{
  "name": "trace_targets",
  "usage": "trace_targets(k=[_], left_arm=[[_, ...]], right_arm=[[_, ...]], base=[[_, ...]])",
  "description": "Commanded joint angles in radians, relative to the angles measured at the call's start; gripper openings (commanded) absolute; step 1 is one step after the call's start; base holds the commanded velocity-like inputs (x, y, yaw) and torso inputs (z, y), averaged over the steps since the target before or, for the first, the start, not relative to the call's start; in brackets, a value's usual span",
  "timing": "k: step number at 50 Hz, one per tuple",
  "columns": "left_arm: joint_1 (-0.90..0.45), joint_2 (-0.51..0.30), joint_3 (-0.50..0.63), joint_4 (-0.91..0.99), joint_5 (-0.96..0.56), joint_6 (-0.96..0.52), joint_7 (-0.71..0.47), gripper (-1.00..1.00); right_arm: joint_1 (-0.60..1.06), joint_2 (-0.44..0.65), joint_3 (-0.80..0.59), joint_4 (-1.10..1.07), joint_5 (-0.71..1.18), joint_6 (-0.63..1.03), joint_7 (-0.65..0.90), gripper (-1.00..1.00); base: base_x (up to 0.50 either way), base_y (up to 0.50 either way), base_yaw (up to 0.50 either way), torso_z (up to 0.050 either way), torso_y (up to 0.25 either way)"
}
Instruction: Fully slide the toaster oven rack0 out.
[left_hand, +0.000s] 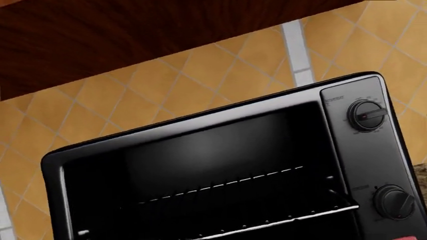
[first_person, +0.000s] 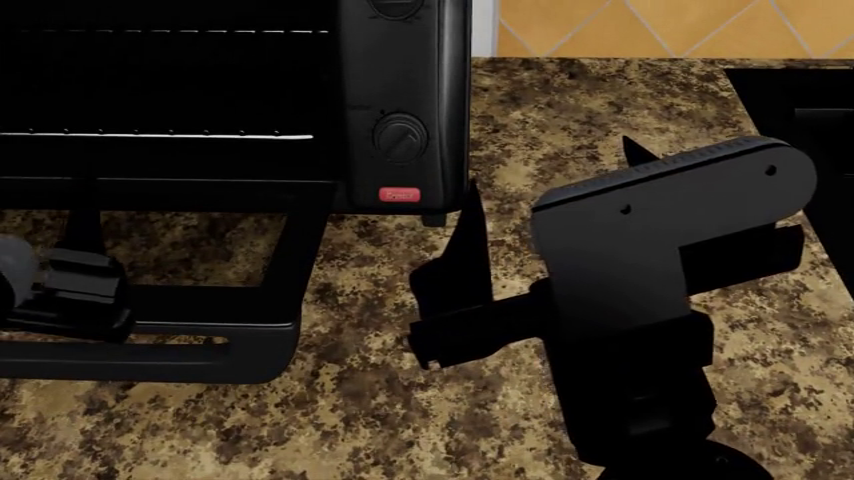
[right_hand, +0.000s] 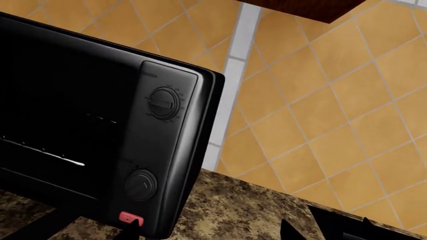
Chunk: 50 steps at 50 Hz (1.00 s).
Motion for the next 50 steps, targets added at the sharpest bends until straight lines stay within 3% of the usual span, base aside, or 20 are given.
trace_targets(k=[1,11,30,38,50], left_arm=[[-0.152,-0.127,0.250,-0.099,0.099,-0.011,-0.001,1.00],[-0.377,-0.244,0.585,-0.226,0.205,-0.061,0.072,1.00],[-0.551,-0.284,0.818,-0.483,0.250,0.017,0.210,1.00],[-0.640,-0.250,0.905,-0.626,0.288,0.064,0.238,1.00],[-0.664,-0.194,0.963,-0.835,0.286,0.145,0.252,1.00]], right_arm=[[0.001,0.010,0.014,-0.007,0.009,0.004,-0.007,1.00],[-0.006,0.019,0.038,-0.017,0.017,-0.002,-0.015,1.00],[0.005,0.019,0.022,-0.005,0.020,-0.003,0.001,1.00],[-0.001,0.022,0.030,-0.019,0.025,0.005,0.001,1.00],[-0.009,0.026,0.028,-0.008,0.029,-0.011,0.004,1.00]], base=[[0.00,0.00,0.00,0.000,0.000],[0.00,0.00,0.00,0.000,0.000],[0.00,0.00,0.00,0.000,0.000],[0.00,0.00,0.00,0.000,0.000],[0.00,0.00,0.00,0.000,0.000]])
